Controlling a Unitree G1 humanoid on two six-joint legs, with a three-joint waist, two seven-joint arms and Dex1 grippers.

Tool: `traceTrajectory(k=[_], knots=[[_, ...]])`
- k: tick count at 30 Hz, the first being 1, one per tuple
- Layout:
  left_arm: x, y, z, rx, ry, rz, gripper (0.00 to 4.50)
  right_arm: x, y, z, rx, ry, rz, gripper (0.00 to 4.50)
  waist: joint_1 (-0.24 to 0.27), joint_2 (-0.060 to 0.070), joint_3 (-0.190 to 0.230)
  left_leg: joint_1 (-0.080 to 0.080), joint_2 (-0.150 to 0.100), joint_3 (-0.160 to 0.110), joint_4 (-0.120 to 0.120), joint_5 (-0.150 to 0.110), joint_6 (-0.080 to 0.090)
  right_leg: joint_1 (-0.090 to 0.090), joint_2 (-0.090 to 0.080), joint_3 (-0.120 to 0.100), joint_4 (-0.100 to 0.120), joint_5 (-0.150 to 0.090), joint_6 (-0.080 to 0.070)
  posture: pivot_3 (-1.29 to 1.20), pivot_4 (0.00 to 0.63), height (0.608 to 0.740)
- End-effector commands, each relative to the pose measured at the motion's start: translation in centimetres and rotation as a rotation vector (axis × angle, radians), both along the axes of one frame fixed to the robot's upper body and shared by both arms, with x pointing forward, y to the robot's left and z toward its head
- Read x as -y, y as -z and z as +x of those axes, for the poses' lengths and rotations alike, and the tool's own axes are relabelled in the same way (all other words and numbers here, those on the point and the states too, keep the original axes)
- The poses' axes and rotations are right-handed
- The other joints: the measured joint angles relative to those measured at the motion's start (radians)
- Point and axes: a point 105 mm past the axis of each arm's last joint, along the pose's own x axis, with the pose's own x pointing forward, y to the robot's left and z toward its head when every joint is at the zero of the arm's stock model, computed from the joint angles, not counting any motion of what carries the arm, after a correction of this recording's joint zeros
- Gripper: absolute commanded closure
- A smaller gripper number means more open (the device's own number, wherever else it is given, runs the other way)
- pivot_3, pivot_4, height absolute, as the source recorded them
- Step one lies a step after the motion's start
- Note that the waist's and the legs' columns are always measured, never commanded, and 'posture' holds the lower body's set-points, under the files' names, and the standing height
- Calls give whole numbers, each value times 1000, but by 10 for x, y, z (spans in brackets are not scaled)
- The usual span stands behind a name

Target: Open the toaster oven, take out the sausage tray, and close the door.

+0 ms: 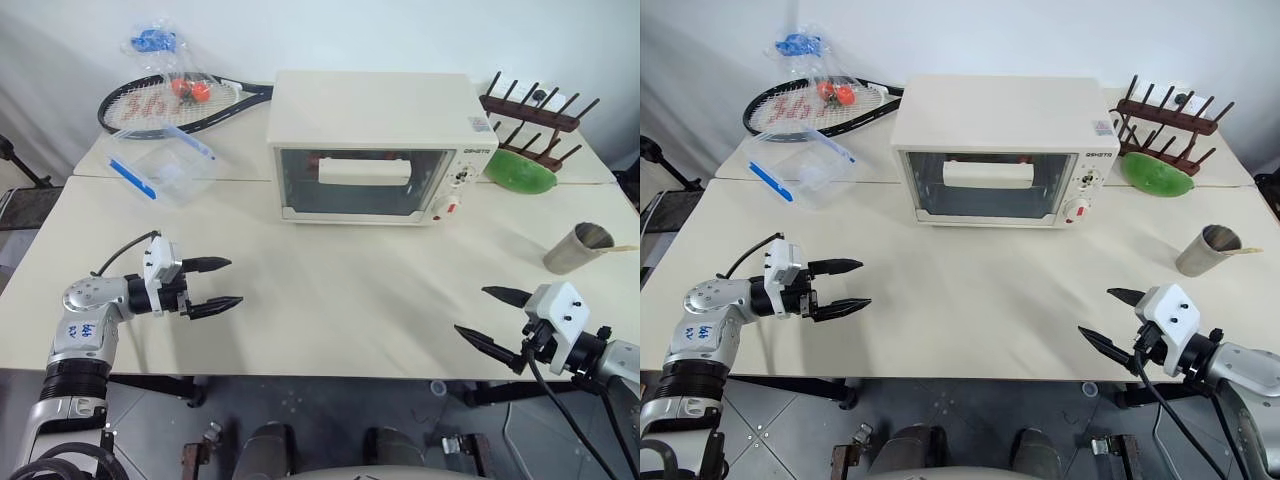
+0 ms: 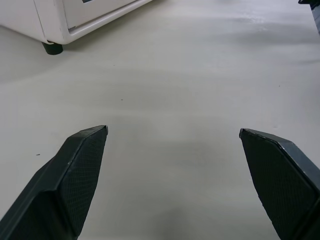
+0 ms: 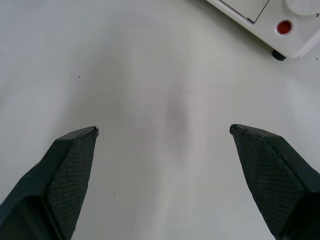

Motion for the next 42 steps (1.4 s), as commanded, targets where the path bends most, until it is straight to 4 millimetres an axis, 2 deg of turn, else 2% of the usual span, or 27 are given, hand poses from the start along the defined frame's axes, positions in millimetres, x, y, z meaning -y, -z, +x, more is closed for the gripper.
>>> traceTrajectory(k=[1, 3, 7, 13, 17, 23, 27, 34, 38, 42], knots=[[-8, -7, 3, 23, -23, 42, 0, -3, -13, 1, 43, -17, -23, 65, 0, 0, 0, 0, 0, 0, 0, 0, 0, 0, 0, 0, 0, 0, 0, 0, 150, 740], [-8, -10, 10, 54, -76, 40, 0, -6, -14, 2, 46, -23, -24, 65, 1, 0, 0, 0, 0, 0, 0, 0, 0, 0, 0, 0, 0, 0, 0, 0, 150, 740], [-2, -17, 8, 79, -45, -1, 0, -16, -19, 2, 50, -43, -21, 65, 1, 0, 0, 0, 0, 0, 0, 0, 0, 0, 0, 0, 0, 0, 0, 0, 150, 740], [10, -31, 15, 89, -42, -73, 0, -59, -36, 10, 35, -151, 3, 65, -1, -1, 1, 0, 1, 0, 1, 0, 0, 0, 0, 0, 1, 0, 0, 0, 150, 740], [17, -34, 12, 69, 30, -123, 0, -102, -58, 33, 128, -244, 88, 65, -9, -2, 1, 0, 1, 0, 1, 0, 0, -1, 1, 0, 1, 0, 0, 0, 150, 740], [21, -41, 20, 139, 25, -184, 0, -126, -67, 80, 198, -248, 106, 65, -10, -4, 2, -2, 0, 0, 2, 0, 0, -2, 0, 0, 1, 0, 0, 0, 150, 740], [22, -45, 23, 170, 19, -203, 0, -131, -74, 98, 224, -269, 94, 65, -14, -4, 2, -12, 0, 0, 6, 0, 0, -12, 0, 0, 6, 0, 0, 0, 150, 740], [22, -44, 23, 177, 18, -203, 0, -112, -99, 123, 272, -275, 61, 65, -30, -4, 2, -14, 1, 1, 6, 0, 0, -15, 0, 0, 7, 0, 0, 0, 150, 740], [23, -45, 20, 182, 16, -214, 0, -114, -115, 121, 290, -328, 85, 65, -32, -4, 2, -14, 1, 1, 6, 0, 0, -15, 0, 0, 7, 0, 0, 0, 150, 740], [21, -43, 19, 182, 12, -217, 0, -120, -118, 117, 288, -385, 80, 65, -32, -4, 2, -14, 1, 1, 6, 0, 0, -15, 0, 0, 7, 0, 0, 0, 150, 740]])
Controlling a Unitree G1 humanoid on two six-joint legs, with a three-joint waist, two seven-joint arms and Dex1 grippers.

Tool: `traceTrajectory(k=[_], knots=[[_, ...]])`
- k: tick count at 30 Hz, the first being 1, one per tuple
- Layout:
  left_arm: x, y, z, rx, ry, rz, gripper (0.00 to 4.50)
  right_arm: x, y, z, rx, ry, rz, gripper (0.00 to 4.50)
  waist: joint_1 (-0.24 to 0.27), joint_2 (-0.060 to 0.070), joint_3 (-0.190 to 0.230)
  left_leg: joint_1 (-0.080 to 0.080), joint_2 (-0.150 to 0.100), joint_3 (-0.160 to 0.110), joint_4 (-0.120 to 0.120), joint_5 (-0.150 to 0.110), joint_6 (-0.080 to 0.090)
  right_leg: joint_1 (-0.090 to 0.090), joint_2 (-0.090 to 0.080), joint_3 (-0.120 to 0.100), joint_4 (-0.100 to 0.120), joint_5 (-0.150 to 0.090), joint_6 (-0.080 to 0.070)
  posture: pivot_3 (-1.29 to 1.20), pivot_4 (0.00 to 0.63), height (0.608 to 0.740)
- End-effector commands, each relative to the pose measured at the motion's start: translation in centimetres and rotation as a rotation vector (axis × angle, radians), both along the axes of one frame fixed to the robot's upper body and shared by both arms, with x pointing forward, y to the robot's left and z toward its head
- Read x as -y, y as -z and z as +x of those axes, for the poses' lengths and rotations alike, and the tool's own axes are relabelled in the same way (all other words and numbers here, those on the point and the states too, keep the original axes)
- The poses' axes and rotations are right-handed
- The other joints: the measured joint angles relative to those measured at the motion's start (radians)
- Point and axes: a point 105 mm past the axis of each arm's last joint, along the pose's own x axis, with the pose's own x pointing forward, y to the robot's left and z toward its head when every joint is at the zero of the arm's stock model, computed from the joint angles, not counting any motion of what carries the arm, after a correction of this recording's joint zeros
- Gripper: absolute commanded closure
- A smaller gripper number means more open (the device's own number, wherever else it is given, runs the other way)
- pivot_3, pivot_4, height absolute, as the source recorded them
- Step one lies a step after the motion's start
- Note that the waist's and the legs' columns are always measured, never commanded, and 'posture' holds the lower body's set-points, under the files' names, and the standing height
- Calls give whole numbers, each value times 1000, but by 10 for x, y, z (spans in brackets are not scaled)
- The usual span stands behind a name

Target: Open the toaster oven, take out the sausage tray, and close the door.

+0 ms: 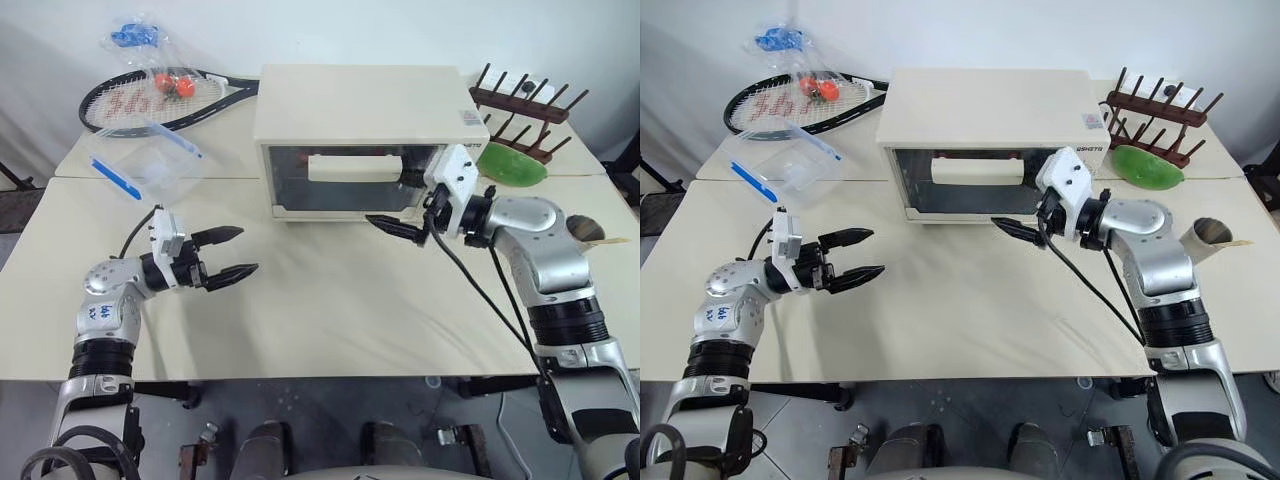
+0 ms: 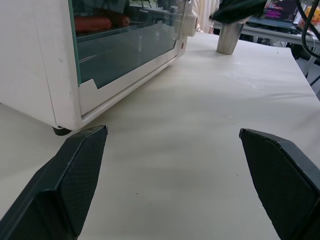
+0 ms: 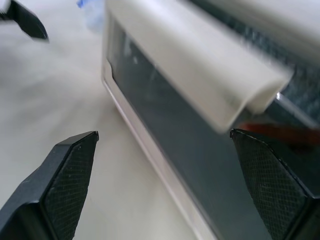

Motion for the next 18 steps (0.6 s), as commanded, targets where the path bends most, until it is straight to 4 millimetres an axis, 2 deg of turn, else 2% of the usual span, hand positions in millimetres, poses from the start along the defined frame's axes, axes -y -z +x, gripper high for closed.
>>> traceTrajectory(k=[1, 9, 13, 17, 18], knots=[[-4, -10, -2, 49, -9, -20, 0, -3, -16, -8, 59, -62, -7, 65, 0, 0, 0, 0, 0, 0, 0, 0, 0, 0, 0, 0, 0, 0, 0, 0, 150, 740], [0, -20, -1, 23, -9, -93, 0, -16, -9, -37, 39, -205, -82, 65, 2, 0, 0, 0, 0, 0, 0, 0, 0, 0, 0, 0, 0, 0, 0, 0, 150, 740], [-4, -36, 4, 25, -26, -146, 0, -18, 3, -50, 9, -251, -121, 65, 2, 0, 0, 0, 0, 0, 0, 0, 0, 0, 0, 0, 0, 0, 0, 0, 150, 740], [-12, -51, 8, 26, -38, -202, 0, -18, 14, -54, -11, -261, -143, 65, 1, 0, 0, 0, 0, 0, 0, 0, 0, 0, 0, 0, 1, 0, 0, 0, 150, 740], [-14, -53, 8, 26, -32, -210, 187, -19, 15, -55, -14, -261, -144, 24, 0, 0, 0, 0, 0, 0, 0, 0, 0, 0, 0, 0, 1, 0, 0, 0, 150, 740]])
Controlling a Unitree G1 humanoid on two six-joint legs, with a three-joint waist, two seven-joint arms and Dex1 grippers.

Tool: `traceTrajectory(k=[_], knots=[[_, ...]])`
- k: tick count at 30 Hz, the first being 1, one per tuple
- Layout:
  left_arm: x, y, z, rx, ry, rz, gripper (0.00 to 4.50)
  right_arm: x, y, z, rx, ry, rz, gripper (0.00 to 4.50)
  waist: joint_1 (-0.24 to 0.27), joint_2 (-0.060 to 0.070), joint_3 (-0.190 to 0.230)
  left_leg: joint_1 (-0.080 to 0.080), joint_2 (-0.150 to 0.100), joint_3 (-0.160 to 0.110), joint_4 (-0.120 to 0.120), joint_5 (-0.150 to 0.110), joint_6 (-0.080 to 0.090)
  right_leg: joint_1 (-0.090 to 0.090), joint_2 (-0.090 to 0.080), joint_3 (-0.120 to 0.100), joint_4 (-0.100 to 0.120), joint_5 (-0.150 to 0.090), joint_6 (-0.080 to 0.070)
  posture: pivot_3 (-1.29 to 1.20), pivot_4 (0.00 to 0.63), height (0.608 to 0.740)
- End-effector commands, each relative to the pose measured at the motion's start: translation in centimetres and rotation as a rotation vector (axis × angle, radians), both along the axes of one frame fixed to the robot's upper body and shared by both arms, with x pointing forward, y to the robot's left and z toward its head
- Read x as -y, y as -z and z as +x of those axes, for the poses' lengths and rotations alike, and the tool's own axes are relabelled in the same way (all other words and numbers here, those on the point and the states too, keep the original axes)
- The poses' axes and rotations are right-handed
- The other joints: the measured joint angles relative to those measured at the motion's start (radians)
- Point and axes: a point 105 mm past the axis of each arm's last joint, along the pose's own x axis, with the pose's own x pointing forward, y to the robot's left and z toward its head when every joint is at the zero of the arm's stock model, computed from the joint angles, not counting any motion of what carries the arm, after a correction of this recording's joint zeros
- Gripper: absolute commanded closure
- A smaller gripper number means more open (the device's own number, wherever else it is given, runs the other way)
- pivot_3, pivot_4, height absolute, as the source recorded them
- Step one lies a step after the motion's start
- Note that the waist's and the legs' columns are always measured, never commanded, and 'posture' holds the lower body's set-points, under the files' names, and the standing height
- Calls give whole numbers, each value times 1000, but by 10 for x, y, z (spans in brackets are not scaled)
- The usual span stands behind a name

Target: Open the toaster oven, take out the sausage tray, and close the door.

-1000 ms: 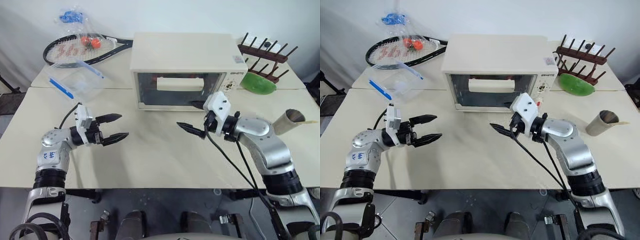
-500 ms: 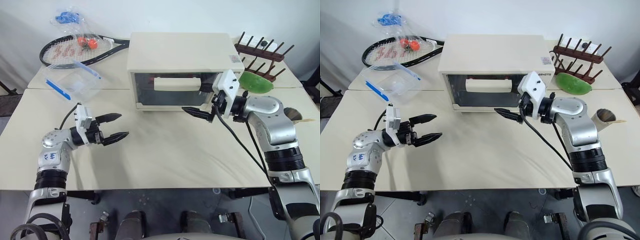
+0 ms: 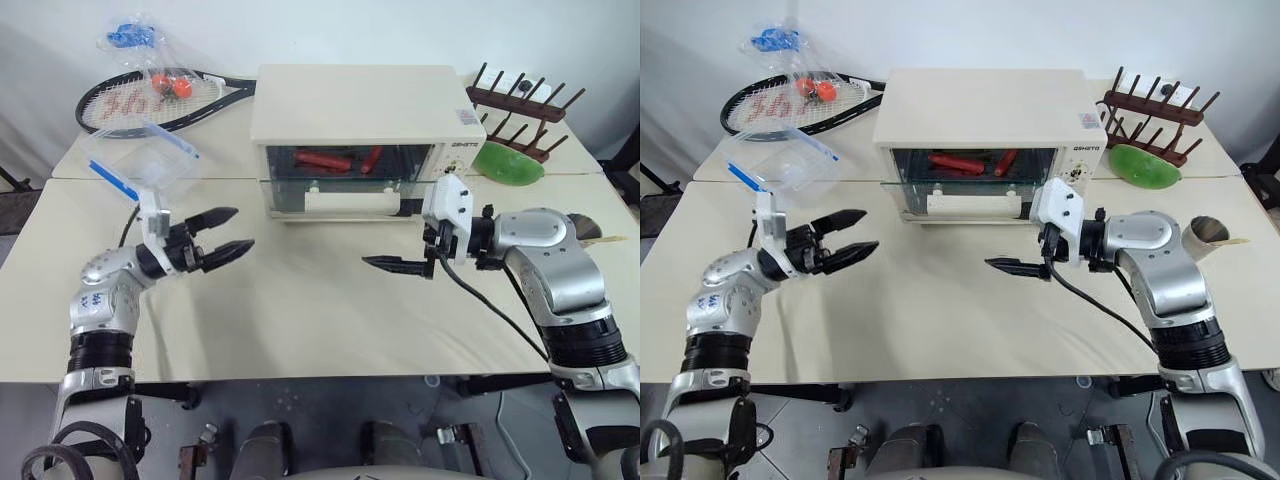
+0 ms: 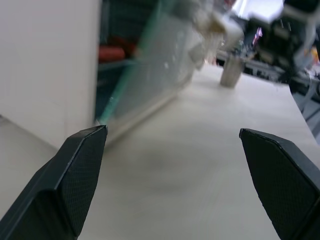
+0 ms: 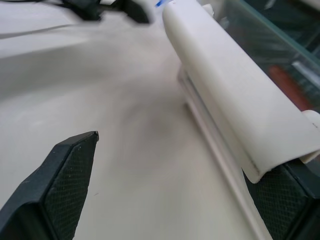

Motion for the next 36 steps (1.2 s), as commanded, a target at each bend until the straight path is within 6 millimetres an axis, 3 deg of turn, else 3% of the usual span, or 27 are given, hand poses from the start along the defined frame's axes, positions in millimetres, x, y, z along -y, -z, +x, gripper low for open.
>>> traceTrajectory(k=[1, 7, 14, 15, 19, 24, 36], knots=[[-13, -20, -2, 43, 4, -62, 392, -10, -8, -12, 44, -66, -1, 0, -1, 0, 0, 0, 0, 0, 0, 0, 0, 0, 0, 0, 0, 0, 0, 0, 150, 740], [-26, -39, -6, 45, 73, -97, 2106, -14, -4, -13, 36, -72, 7, 0, -8, 0, 0, 0, 0, 0, -1, 0, 0, 0, 0, 0, 0, 0, 0, 0, 150, 740], [-10, -45, 4, 63, 130, -100, 4322, -15, -1, -20, 24, -87, 11, 0, -9, 0, 0, 0, 0, 0, 0, 0, 0, 0, 0, 0, 1, 0, 0, 0, 150, 740], [-8, -45, 6, 60, 134, -95, 4460, -15, 0, -21, 22, -87, 10, 0, -9, 0, 0, 0, 0, 0, 0, 0, 0, 0, 0, 0, 1, 0, 0, 0, 150, 740], [28, -35, 18, 24, 219, -50, 4460, -15, 2, -27, 10, -82, 12, 0, -5, 0, 0, 0, 0, 0, 0, 0, 0, -1, 0, -1, 2, 0, 0, 0, 150, 740], [55, -21, 25, -12, 290, 24, 4460, -15, 4, -31, 1, -63, 25, 0, -1, -1, 0, 0, 0, 0, 0, 0, 0, -1, 0, -1, 2, 0, 0, 0, 150, 740], [76, -9, 36, -58, 314, 114, 4460, -4, 9, -35, -13, -1, -9, 0, 8, -1, 1, 0, 0, 1, 1, 0, 0, -1, 0, -1, 2, 0, 0, 0, 150, 740]])
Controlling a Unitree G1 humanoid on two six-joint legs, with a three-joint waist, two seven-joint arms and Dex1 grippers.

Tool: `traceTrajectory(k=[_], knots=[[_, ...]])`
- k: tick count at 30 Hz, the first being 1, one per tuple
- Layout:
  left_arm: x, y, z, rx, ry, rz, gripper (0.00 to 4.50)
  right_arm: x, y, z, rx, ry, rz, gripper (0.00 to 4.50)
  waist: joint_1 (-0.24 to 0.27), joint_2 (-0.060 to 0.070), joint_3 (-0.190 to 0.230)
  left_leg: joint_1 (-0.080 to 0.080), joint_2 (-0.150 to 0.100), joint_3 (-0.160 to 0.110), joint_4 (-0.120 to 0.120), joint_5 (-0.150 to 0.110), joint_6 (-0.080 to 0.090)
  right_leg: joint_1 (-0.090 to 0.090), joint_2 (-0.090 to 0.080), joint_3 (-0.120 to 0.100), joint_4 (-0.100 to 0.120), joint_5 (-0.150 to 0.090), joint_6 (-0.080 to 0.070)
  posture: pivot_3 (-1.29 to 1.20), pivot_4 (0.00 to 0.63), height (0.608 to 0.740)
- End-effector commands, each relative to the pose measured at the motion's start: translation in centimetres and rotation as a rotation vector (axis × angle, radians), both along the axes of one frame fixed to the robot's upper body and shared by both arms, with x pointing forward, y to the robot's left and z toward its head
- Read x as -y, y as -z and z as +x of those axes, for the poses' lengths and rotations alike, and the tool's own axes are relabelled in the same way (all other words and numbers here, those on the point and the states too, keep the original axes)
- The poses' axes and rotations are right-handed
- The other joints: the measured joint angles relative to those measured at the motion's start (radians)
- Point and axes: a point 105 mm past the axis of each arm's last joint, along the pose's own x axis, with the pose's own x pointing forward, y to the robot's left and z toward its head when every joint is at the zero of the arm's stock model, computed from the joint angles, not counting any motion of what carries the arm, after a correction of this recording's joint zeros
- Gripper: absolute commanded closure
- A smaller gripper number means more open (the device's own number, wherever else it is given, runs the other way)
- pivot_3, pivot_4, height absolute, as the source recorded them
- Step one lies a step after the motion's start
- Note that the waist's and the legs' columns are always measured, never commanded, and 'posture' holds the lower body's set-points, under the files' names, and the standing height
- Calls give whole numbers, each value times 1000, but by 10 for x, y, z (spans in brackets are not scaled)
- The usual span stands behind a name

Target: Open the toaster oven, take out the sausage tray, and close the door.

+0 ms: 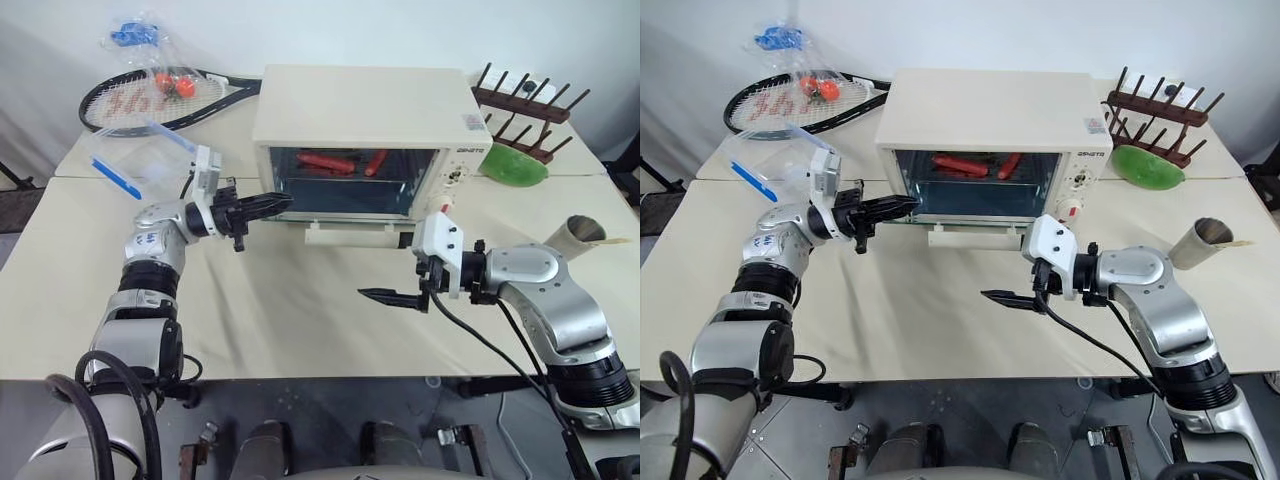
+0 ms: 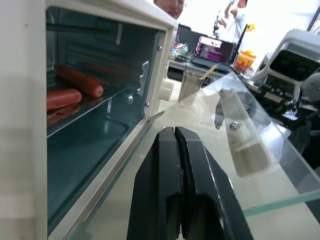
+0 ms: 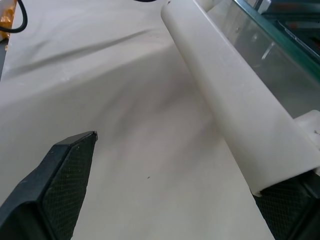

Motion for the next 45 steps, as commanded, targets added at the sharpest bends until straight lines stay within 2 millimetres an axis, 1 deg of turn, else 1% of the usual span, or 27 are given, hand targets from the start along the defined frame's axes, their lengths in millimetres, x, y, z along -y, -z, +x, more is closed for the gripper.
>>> traceTrajectory(k=[1, 6, 10, 12, 14, 18, 21, 26, 29, 32, 35, 36, 39, 40, 43, 44, 45], knots=[[8, 8, 1, -20, 26, 69, 4460, 2, -18, -9, 72, -30, -1, 0, 3, 0, 0, 0, 0, 0, 0, 0, 0, 0, 0, 0, 0, 0, 0, 0, 150, 740], [7, 8, 1, -45, 36, 152, 4460, 15, -17, -8, 62, -8, -43, 0, 5, 0, 0, 0, 0, 0, 1, 0, 0, 0, 0, 0, 0, 0, 0, 0, 150, 740], [2, 16, 4, -103, 27, 319, 4460, 18, -18, -7, 64, -13, -58, 0, 2, -1, 1, -1, 0, 0, 2, 0, 0, 0, 0, 0, 0, 0, 0, 0, 150, 740], [1, 10, 6, -86, 16, 351, 4460, 18, -19, -6, 69, -17, -59, 0, 2, -1, 1, -1, 0, 0, 2, 0, 0, 0, 0, 0, 0, 0, 0, 0, 150, 740], [1, 3, 9, -71, 8, 352, 4460, 17, -20, -5, 73, -20, -60, 0, 1, -1, 1, -1, 0, 0, 2, 0, 0, 0, 0, 0, 0, 0, 0, 0, 150, 740], [4, 2, 8, -66, 22, 363, 4460, 18, -17, -2, 75, -3, -75, 0, 1, -1, 1, -1, 0, 0, 2, 0, 0, 0, 0, 0, 0, 0, 0, 0, 150, 740], [8, 1, 8, -55, 36, 347, 4460, 28, -8, 1, 61, 52, -106, 0, 1, -1, 1, -1, 0, 0, 3, 0, 0, 0, 0, 0, 1, 0, 0, 0, 150, 740], [10, 1, 7, -55, 44, 340, 4460, 43, 7, 2, 27, 116, -106, 0, 2, -2, 1, -2, 0, 0, 5, 0, 1, 0, 0, 0, 2, 0, 0, 0, 150, 740], [10, 2, 7, -56, 48, 340, 4460, 50, 9, 6, 30, 162, -88, 0, 2, -2, 1, -2, 0, 0, 7, 0, 1, 1, 0, 0, 3, 0, 0, 0, 150, 740], [11, 2, 6, -55, 52, 336, 4460, 62, 10, 12, 23, 244, -56, 0, 2, -2, 1, -2, 0, 0, 7, 0, 1, 1, 0, 0, 3, 0, 0, 0, 150, 740], [12, 4, 4, -59, 69, 347, 4460, 76, 15, 5, -3, 276, -89, 0, 5, -2, 1, -2, 0, 0, 7, 0, 1, 1, 0, 0, 3, 0, 0, 0, 150, 740], [12, 6, 4, -64, 77, 359, 4460, 84, 16, 1, -15, 294, -110, 0, 7, -2, 1, -2, 0, 0, 7, -1, 1, 1, 0, 0, 3, 0, 0, 0, 150, 740], [12, 11, 2, -66, 91, 390, 4460, 100, 16, -9, -36, 323, -157, 0, 7, -2, 1, -2, 0, 0, 8, -1, 2, 1, 0, 0, 3, 0, 0, 0, 150, 740], [12, 12, 1, -65, 95, 395, 4460, 102, 16, -11, -41, 324, -165, 0, 7, -2, 1, -2, 0, 0, 8, -1, 2, 1, -1, 0, 3, 0, 0, 0, 150, 740], [12, 22, -1, -62, 116, 462, 4460, 125, 4, -30, -54, 349, -239, 0, 10, -2, 1, -2, 0, 0, 8, -1, 2, 1, -1, 1, 3, 0, 0, 0, 150, 740], [12, 26, -1, -49, 109, 495, 4460, 132, -4, -34, -41, 371, -267, 0, 11, -3, 2, -2, 0, 0, 8, -1, 2, 1, 0, 1, 3, 0, 0, 0, 150, 740], [12, 31, 0, -29, 106, 524, 4460, 134, -12, -36, -21, 384, -281, 0, 15, -3, 2, -2, 0, 0, 8, -1, 2, 1, -1, 1, 3, 0, 0, 0, 150, 740]])
